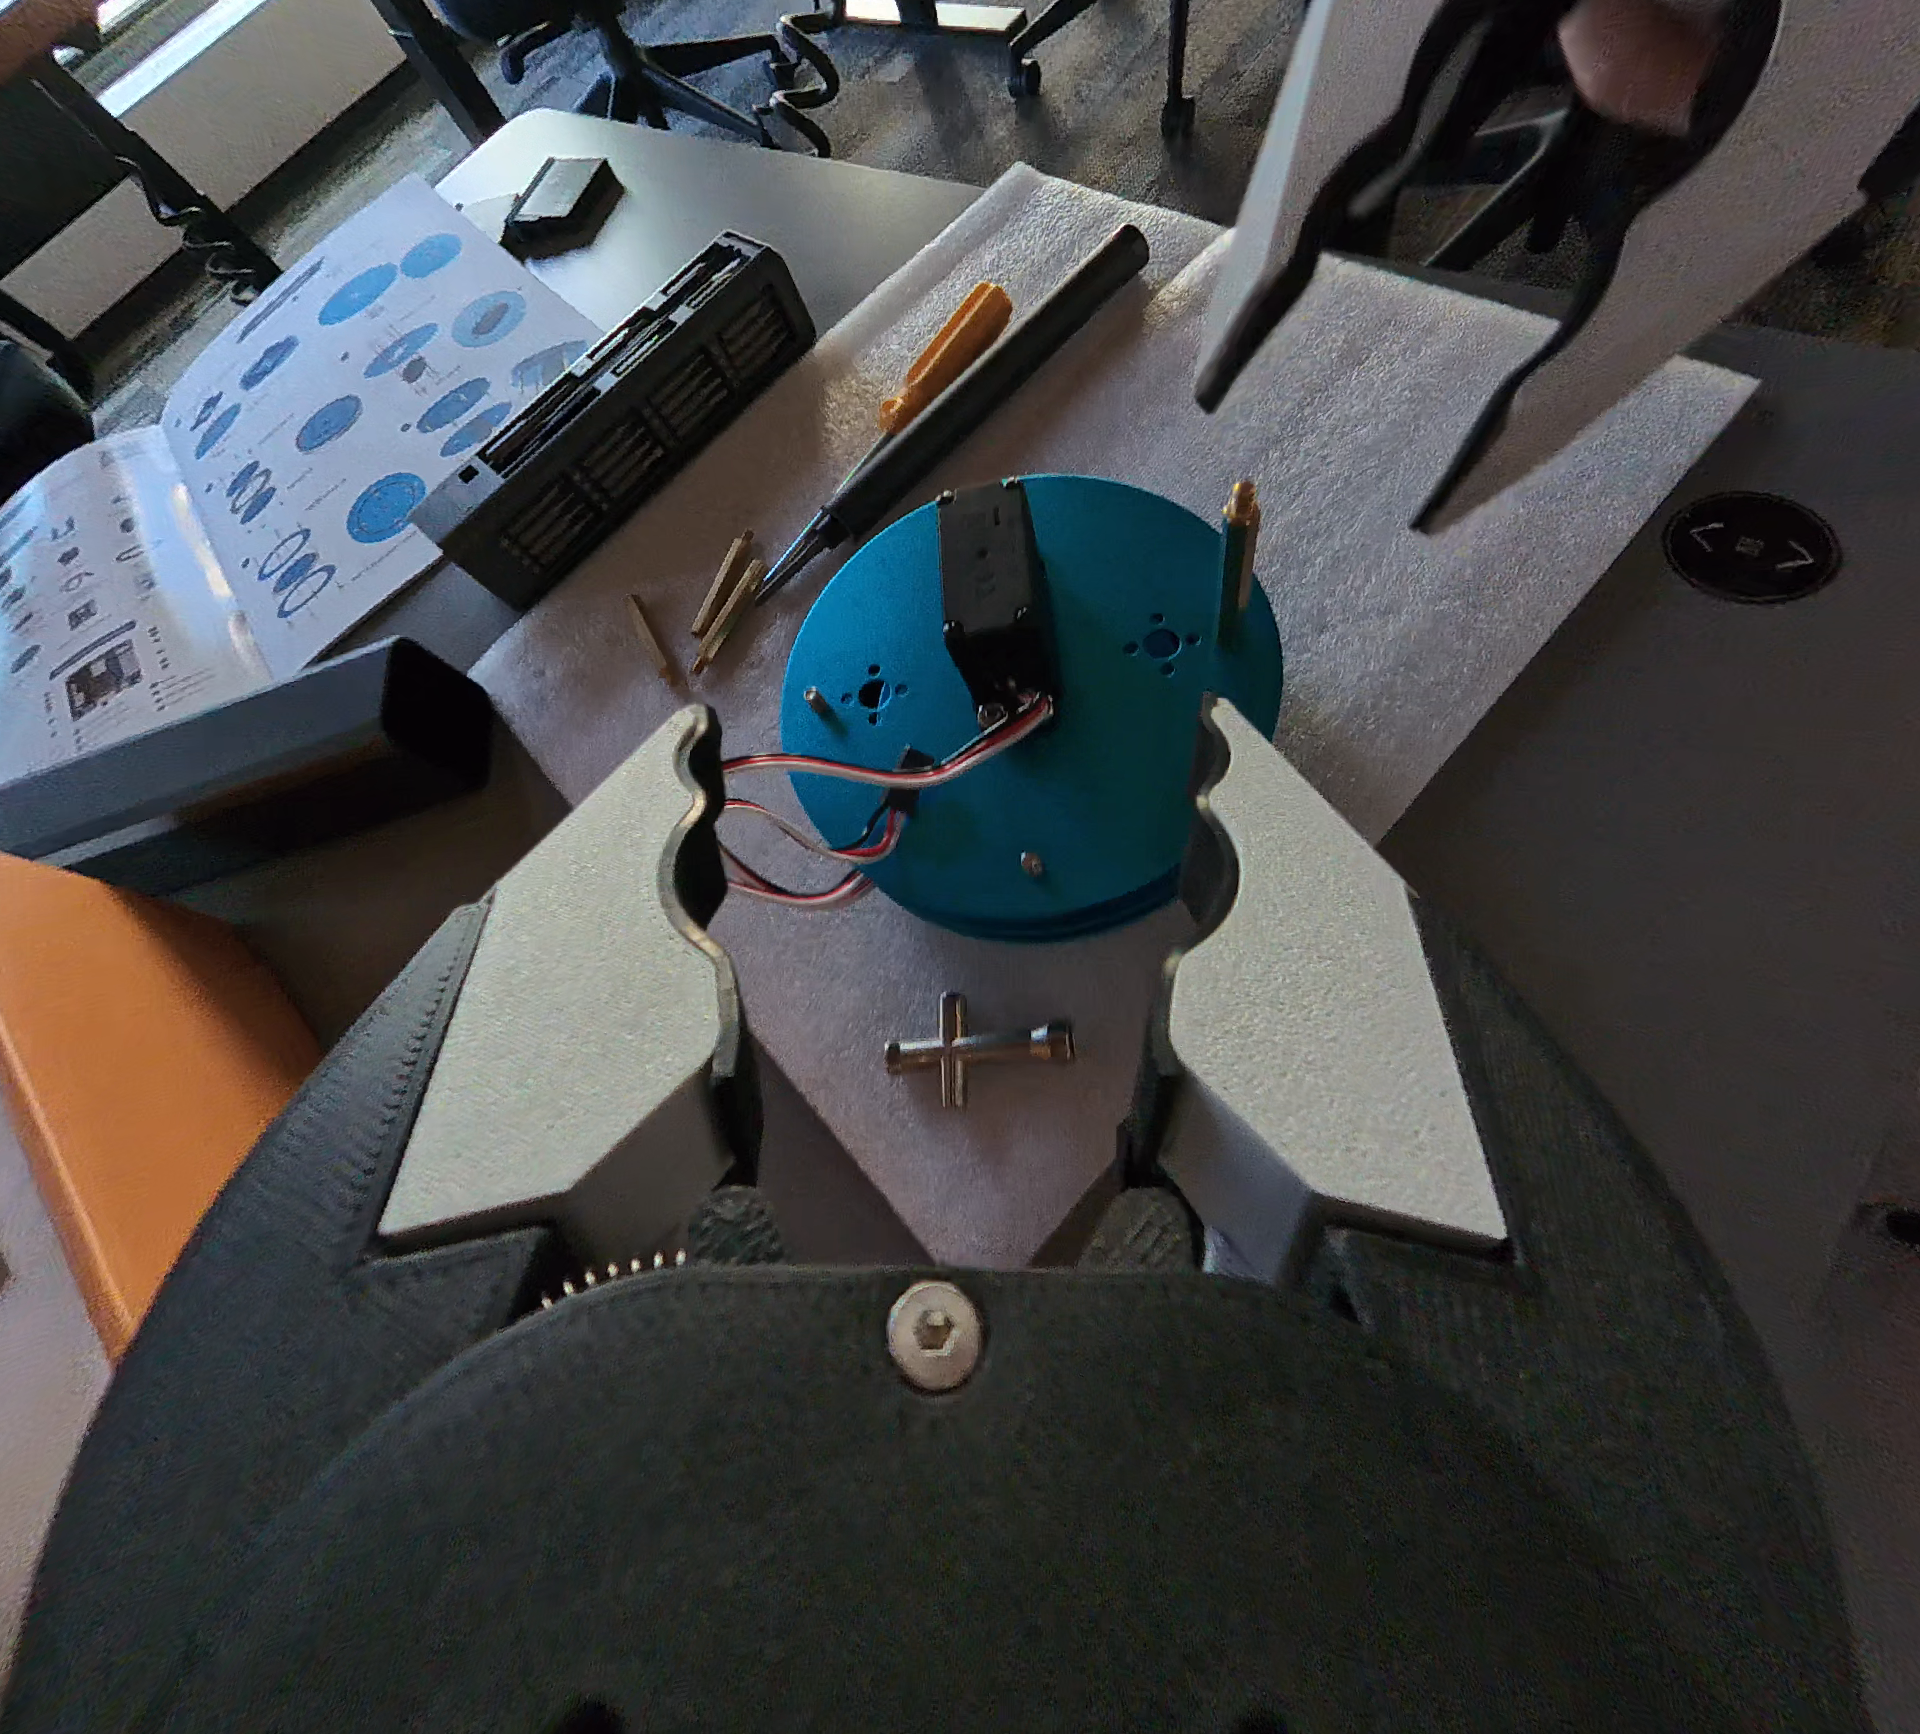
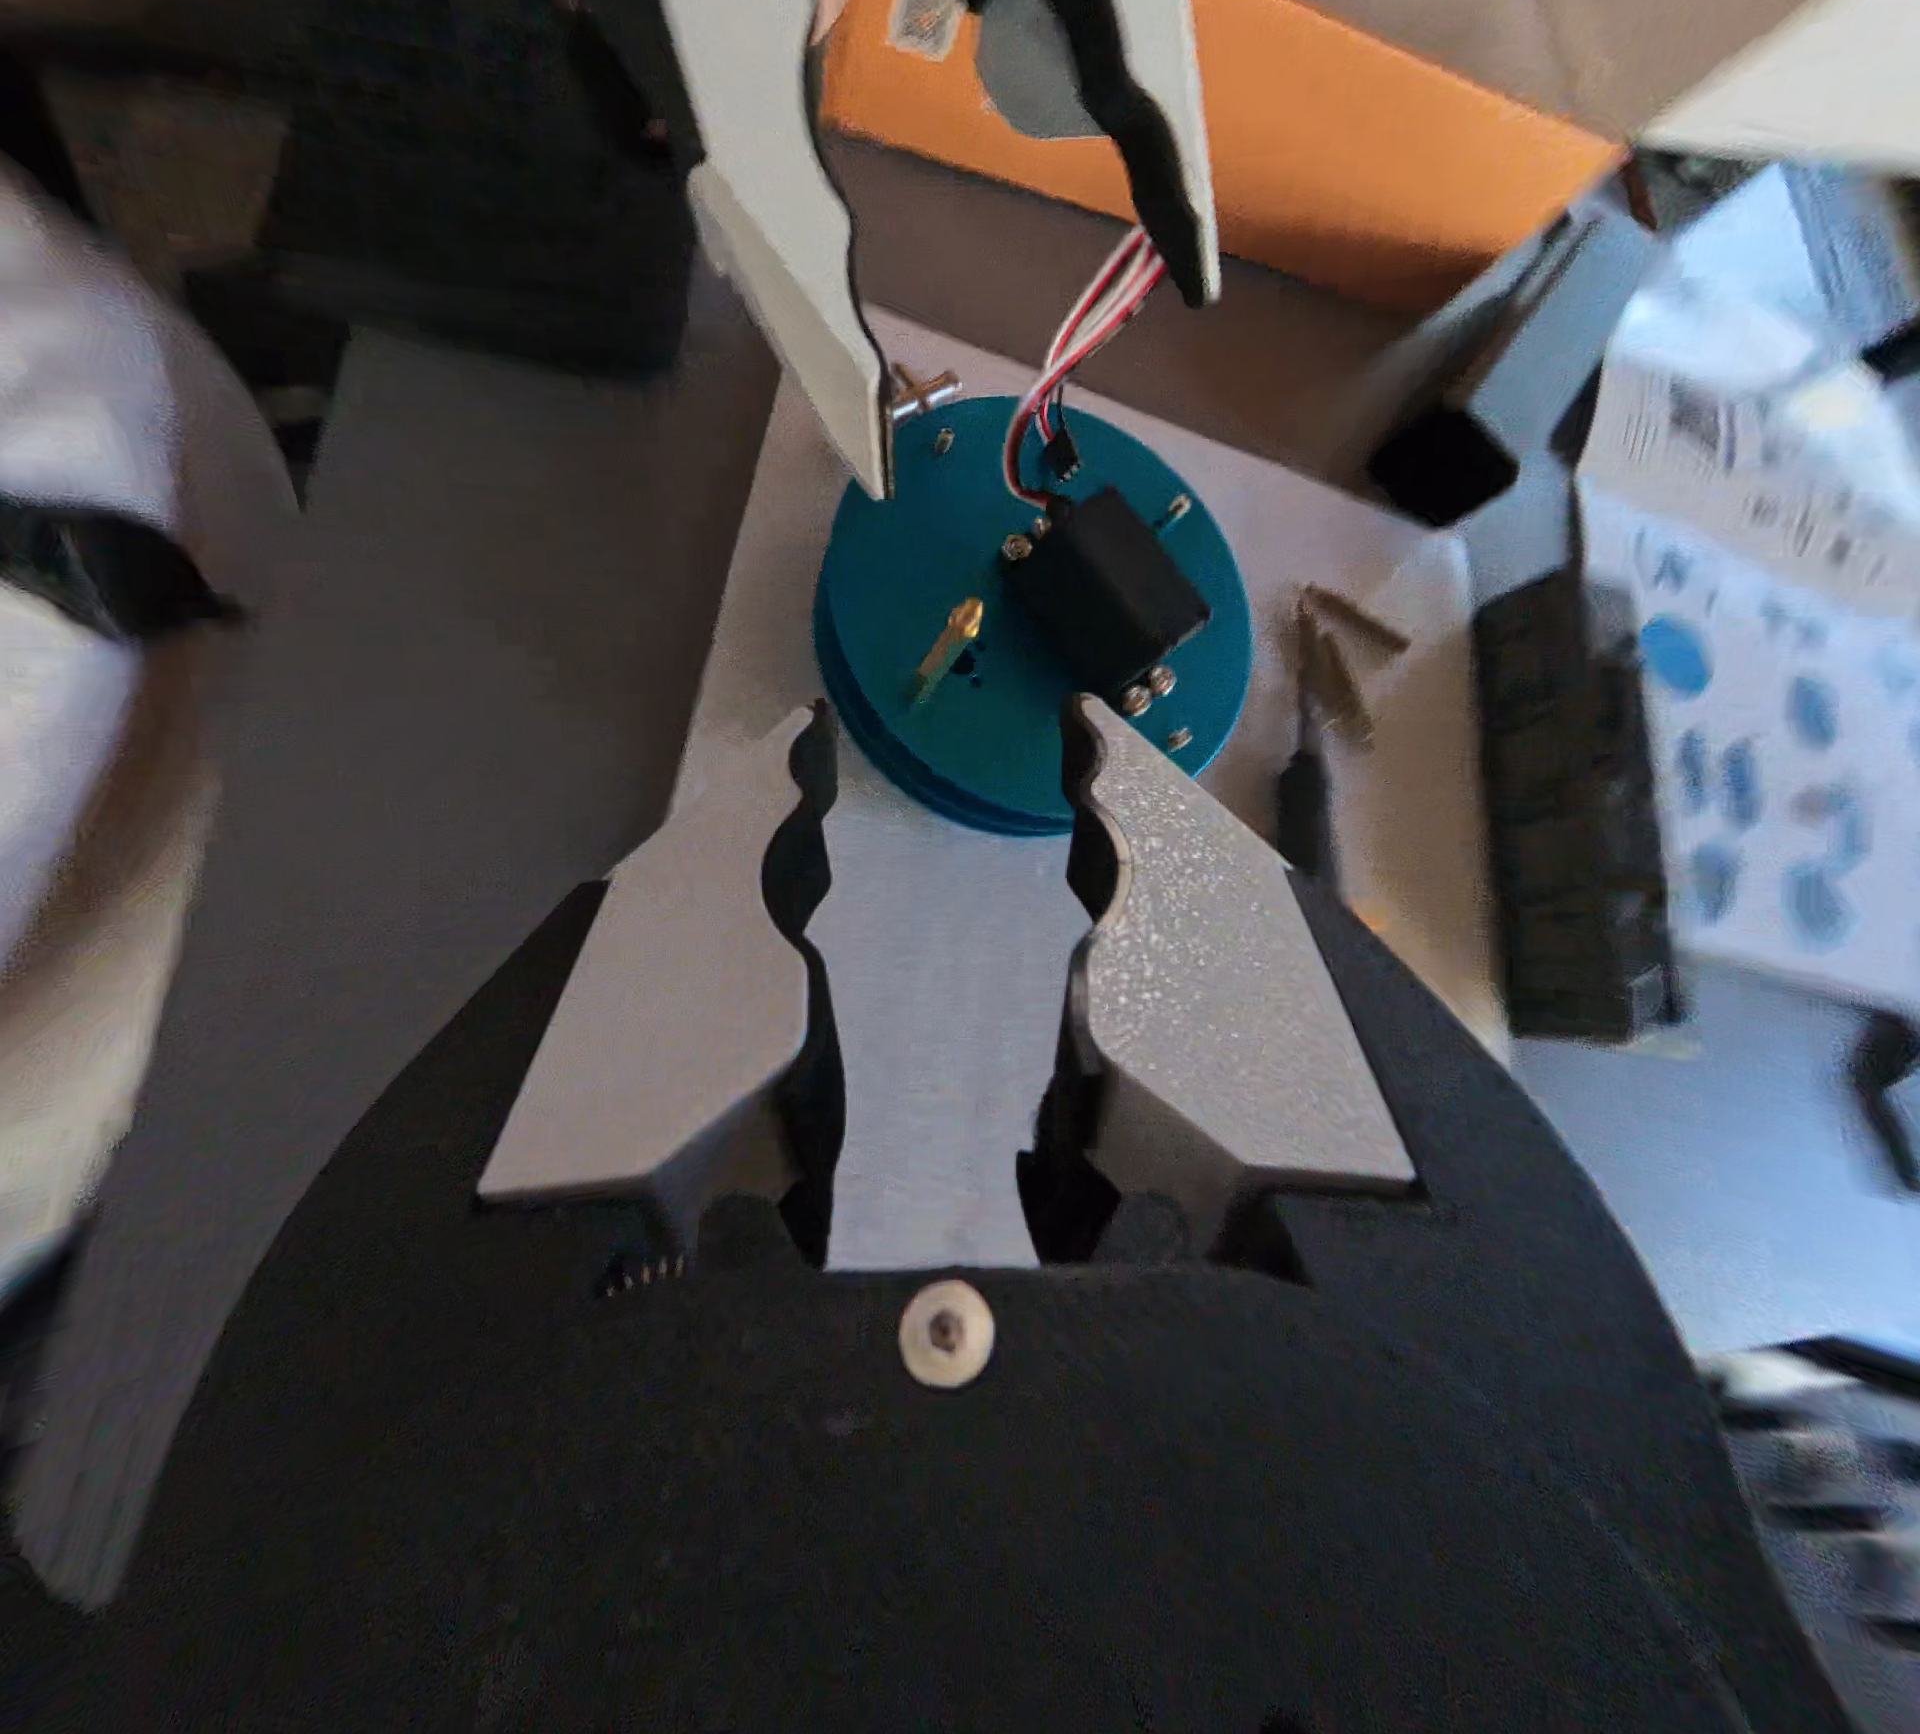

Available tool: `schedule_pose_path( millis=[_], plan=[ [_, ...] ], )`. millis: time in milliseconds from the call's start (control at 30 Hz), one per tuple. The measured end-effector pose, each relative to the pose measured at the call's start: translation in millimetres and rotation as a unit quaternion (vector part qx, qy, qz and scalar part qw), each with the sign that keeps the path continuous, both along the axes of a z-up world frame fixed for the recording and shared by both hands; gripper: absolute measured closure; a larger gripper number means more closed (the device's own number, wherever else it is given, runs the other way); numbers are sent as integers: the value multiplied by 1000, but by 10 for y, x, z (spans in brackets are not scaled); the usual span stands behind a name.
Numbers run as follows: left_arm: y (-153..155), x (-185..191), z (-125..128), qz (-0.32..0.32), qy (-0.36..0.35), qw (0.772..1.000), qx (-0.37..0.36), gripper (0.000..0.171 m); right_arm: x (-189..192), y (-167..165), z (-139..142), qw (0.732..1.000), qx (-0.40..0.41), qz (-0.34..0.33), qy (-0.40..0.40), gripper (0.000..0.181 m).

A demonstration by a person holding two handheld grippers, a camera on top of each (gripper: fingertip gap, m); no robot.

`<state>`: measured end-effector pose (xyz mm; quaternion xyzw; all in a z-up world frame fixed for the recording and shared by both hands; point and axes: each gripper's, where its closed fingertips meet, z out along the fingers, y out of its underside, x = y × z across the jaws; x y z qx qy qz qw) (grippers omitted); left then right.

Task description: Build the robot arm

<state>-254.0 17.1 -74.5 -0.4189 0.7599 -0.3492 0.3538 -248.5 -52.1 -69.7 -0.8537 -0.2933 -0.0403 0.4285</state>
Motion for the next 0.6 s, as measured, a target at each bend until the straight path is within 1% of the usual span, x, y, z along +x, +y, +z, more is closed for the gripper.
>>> schedule_pose_path(
  millis=[67,100,167,233,300,367,400,500,533,600],
  plan=[
    [31,-91,-10,8,-1,1000,-7,83,8,67,54,992,-45,64,-100,141],
    [46,-139,-5,12,-3,1000,-10,83,0,97,61,984,-76,93,-135,142],
    [76,-236,22,21,-10,1000,-15,84,-98,105,21,963,-151,148,-168,149],
    [110,-327,59,29,-19,999,-16,84,-108,131,-31,939,-209,173,-211,157],
    [146,-408,86,35,-26,999,-19,85,-51,160,-103,915,-255,179,-255,157],
    [173,-472,113,37,-31,999,-22,86,-32,141,-183,898,-297,186,-264,165],
    [188,-495,132,38,-36,998,-23,86,-42,134,-220,895,-312,188,-259,167],
    [230,-549,182,39,-48,998,-27,87,-36,129,-289,891,-335,183,-245,169],
    [246,-563,193,40,-51,997,-30,87,-18,140,-300,892,-336,179,-244,173],
    [277,-581,201,42,-56,997,-37,88,-36,122,-315,897,-350,165,-215,175]
  ],
)
